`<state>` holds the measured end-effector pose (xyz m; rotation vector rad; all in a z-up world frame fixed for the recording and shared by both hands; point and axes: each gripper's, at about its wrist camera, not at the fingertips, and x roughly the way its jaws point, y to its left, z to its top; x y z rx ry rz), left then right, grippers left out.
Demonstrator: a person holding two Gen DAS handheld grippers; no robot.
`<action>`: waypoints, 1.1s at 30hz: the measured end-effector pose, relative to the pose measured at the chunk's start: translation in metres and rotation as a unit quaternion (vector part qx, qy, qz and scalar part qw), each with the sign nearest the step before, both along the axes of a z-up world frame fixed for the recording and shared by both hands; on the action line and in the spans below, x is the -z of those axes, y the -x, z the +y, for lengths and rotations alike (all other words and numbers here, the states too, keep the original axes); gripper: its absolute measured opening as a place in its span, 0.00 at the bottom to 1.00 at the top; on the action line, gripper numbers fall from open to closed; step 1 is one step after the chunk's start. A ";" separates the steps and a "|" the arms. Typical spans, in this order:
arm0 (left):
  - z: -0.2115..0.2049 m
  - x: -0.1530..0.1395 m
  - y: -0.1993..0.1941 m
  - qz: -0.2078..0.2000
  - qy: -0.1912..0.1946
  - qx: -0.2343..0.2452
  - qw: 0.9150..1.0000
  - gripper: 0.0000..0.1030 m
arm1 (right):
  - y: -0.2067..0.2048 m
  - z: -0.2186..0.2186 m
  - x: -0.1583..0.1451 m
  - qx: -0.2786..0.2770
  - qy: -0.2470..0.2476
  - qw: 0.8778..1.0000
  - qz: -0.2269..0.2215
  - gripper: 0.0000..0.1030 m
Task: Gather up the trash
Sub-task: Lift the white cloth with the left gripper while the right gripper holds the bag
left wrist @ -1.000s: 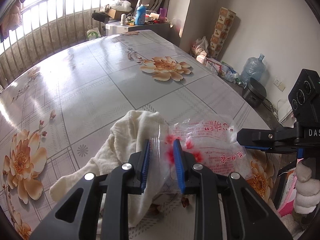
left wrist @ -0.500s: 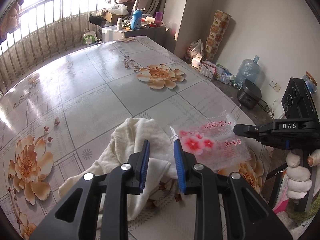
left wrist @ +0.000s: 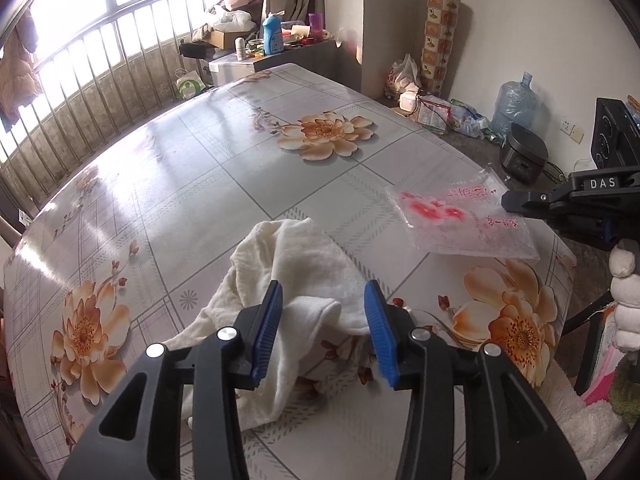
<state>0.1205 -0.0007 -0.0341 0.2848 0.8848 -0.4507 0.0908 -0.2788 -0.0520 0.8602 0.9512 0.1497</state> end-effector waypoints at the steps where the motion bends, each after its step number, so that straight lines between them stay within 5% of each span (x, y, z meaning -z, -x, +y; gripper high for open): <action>1: -0.001 0.000 0.001 -0.004 -0.007 -0.002 1.000 0.42 | 0.000 0.001 0.000 0.000 0.001 1.000 -0.001 0.03; 4: 0.002 0.002 0.001 -0.015 -0.024 -0.020 0.999 0.50 | 0.001 -0.003 -0.001 -0.001 0.002 1.000 -0.003 0.03; 12: 0.006 0.014 -0.004 -0.007 -0.034 -0.037 0.999 0.50 | 0.000 -0.005 0.001 -0.002 -0.001 1.000 0.000 0.03; 25: 0.002 0.012 -0.001 -0.021 -0.048 -0.033 0.998 0.22 | -0.001 -0.003 0.003 0.000 -0.001 1.000 0.004 0.03; 33: 0.005 0.011 -0.001 -0.027 -0.048 -0.036 0.998 0.15 | 0.000 -0.002 0.003 -0.001 -0.005 1.000 0.002 0.03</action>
